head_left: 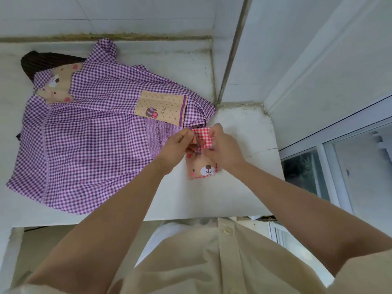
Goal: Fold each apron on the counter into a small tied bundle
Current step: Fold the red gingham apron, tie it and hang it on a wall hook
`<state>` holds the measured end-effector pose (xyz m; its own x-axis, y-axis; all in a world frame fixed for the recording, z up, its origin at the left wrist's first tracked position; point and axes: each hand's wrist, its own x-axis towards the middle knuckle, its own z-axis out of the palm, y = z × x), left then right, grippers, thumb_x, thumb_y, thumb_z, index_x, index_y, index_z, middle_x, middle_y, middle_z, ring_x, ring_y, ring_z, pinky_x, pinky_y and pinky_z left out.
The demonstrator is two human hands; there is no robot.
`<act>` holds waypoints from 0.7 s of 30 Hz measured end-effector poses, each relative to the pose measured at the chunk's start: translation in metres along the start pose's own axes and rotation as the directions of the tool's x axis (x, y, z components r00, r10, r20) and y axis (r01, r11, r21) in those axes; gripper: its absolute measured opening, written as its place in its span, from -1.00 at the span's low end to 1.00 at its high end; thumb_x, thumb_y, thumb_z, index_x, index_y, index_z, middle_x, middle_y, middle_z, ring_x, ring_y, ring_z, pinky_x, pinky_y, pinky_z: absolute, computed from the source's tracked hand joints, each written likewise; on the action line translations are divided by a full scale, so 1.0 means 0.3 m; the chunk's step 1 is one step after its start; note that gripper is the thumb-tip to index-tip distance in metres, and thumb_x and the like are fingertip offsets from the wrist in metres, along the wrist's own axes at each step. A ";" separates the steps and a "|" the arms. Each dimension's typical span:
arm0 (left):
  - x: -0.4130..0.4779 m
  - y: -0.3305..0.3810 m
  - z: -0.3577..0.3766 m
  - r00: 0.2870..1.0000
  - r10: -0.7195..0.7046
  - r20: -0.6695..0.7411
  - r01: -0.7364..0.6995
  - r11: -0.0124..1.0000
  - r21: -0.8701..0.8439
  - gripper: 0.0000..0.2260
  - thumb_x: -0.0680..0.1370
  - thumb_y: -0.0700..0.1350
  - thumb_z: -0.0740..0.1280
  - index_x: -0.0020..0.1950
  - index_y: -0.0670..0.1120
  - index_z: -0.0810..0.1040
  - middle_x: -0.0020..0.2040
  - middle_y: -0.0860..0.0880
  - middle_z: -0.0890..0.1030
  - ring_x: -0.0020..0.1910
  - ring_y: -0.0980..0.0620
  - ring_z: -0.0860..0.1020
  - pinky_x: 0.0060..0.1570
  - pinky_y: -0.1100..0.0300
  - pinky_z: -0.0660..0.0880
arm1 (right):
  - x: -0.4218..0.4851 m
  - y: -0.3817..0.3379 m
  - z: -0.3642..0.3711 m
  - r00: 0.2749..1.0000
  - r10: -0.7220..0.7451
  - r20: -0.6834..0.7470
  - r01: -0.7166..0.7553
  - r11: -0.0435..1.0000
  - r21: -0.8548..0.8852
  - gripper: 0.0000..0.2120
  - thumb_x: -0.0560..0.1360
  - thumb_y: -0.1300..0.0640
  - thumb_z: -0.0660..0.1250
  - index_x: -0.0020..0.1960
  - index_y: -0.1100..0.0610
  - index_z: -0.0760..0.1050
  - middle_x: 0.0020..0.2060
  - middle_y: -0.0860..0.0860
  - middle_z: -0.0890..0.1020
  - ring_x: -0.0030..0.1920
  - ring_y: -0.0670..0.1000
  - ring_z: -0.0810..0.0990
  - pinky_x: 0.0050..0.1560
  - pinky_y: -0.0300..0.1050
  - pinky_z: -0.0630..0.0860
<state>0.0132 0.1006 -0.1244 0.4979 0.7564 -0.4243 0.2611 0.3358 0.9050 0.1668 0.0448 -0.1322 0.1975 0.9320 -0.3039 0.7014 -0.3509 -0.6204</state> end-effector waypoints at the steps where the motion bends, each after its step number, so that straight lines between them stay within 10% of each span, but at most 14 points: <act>1: 0.012 0.003 0.003 1.000 0.006 0.015 -0.006 1.000 0.009 -0.75 0.69 -0.16 0.10 -0.14 -0.16 0.43 -0.21 -0.08 0.55 -0.20 0.00 0.53 -0.14 0.17 0.47 | -0.004 -0.001 -0.002 0.998 -0.066 -0.005 0.065 0.997 -0.037 -0.73 0.46 0.13 0.43 0.05 0.09 0.37 -0.29 -0.12 0.46 -0.26 0.01 0.50 -0.28 -0.14 0.29; 8: 0.023 0.011 0.006 1.000 0.012 0.029 -0.011 1.000 -0.012 -0.76 0.69 -0.16 0.11 -0.14 -0.15 0.43 -0.18 -0.12 0.53 -0.20 0.04 0.53 -0.17 0.17 0.45 | 0.019 0.038 0.015 0.999 0.001 0.043 -0.004 0.999 0.054 -0.92 0.47 0.06 0.43 -0.19 -0.03 0.57 -0.32 -0.19 0.57 -0.26 -0.10 0.50 -0.15 -0.16 0.41; 12: 0.014 -0.001 0.017 1.000 -0.008 0.025 0.009 0.998 -0.060 -0.92 0.62 -0.15 0.28 0.07 -0.12 0.43 -0.04 -0.06 0.56 -0.13 0.13 0.56 -0.12 0.31 0.50 | 0.021 0.068 0.020 0.993 0.069 0.094 -0.101 0.914 0.392 -0.88 0.50 0.15 0.42 -0.20 0.15 0.59 -0.45 -0.07 0.57 -0.40 -0.07 0.43 -0.22 -0.15 0.39; 16: 0.005 -0.052 0.020 0.999 0.049 0.010 -0.049 0.998 -0.044 -0.59 0.51 -0.35 0.39 0.29 -0.18 0.35 0.14 -0.09 0.55 -0.02 0.10 0.54 0.03 0.29 0.52 | 0.013 0.069 0.022 0.987 0.114 0.114 -0.160 0.781 0.604 -0.92 0.53 0.24 0.39 -0.14 0.16 0.60 -0.25 0.12 0.65 -0.31 -0.05 0.55 -0.22 -0.20 0.47; 21: 0.025 -0.063 0.044 0.983 0.157 -0.092 -0.127 0.954 0.273 -0.83 0.46 -0.34 0.40 0.01 -0.16 0.61 -0.10 0.00 0.60 -0.17 0.16 0.51 -0.09 0.29 0.44 | 0.014 0.062 0.016 0.994 0.081 0.078 -0.112 0.768 0.631 -0.93 0.57 0.23 0.32 -0.09 0.20 0.50 -0.29 0.06 0.55 -0.31 -0.07 0.49 -0.27 -0.28 0.42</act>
<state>0.0229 0.0925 -0.1450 0.4548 0.8478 -0.2726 0.4121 0.0710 0.9084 0.1773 0.0417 -0.1487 0.1994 0.8906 -0.4086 0.0845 -0.4311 -0.8984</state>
